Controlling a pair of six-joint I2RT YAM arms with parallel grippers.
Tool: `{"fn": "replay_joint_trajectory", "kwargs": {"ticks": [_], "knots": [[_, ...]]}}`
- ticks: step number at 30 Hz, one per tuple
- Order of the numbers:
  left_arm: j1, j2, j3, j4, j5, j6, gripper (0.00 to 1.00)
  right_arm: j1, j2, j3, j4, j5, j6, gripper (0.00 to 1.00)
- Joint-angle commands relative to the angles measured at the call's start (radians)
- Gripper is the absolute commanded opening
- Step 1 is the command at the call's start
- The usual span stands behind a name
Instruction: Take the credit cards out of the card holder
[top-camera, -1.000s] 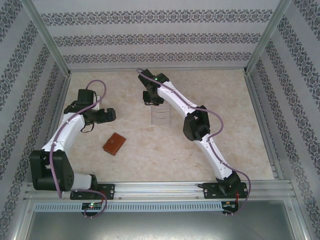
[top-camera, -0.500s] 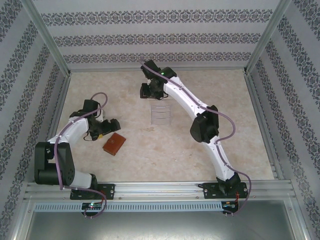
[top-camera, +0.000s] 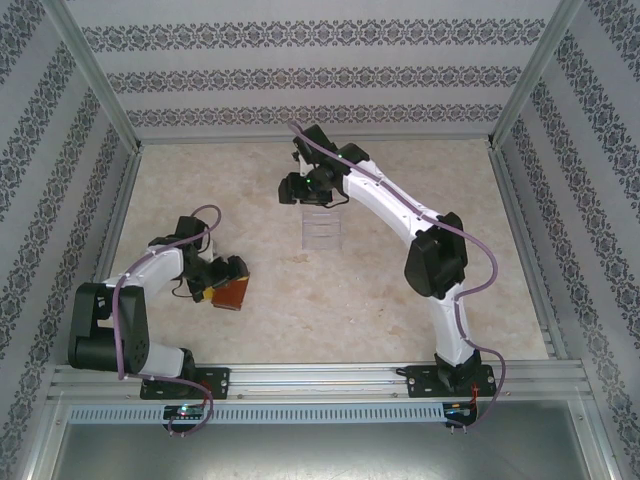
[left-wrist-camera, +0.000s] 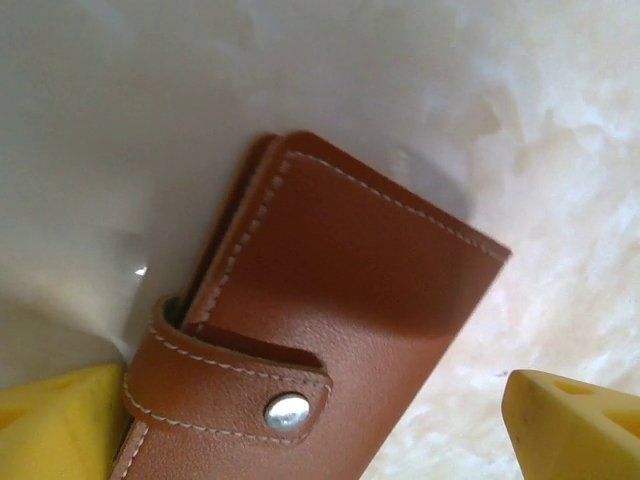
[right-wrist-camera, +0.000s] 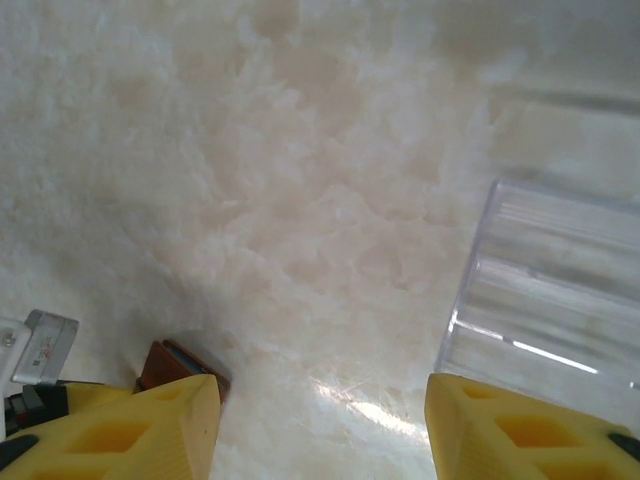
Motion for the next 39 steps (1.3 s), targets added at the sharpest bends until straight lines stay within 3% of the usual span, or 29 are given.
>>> {"fn": "replay_joint_trajectory", "kwargs": {"ticks": [1, 4, 12, 22, 39], "knots": [[-0.062, -0.037, 0.009, -0.038, -0.009, -0.033, 0.96, -0.017, -0.088, -0.079, 0.076, -0.040, -0.008, 0.57], [-0.118, -0.025, 0.032, -0.081, -0.052, -0.032, 0.96, -0.028, -0.127, -0.147, 0.107, -0.050, -0.007, 0.57], [-0.236, 0.103, 0.144, -0.198, -0.292, -0.043, 0.95, -0.050, -0.203, -0.275, 0.164, -0.054, 0.006, 0.58], [-0.289, 0.220, 0.222, -0.203, -0.322, -0.051, 0.90, -0.074, -0.248, -0.360, 0.186, -0.052, 0.013, 0.57], [-0.373, 0.258, 0.326, -0.229, -0.318, -0.085, 0.78, -0.105, -0.359, -0.539, 0.222, -0.030, 0.022, 0.56]]}}
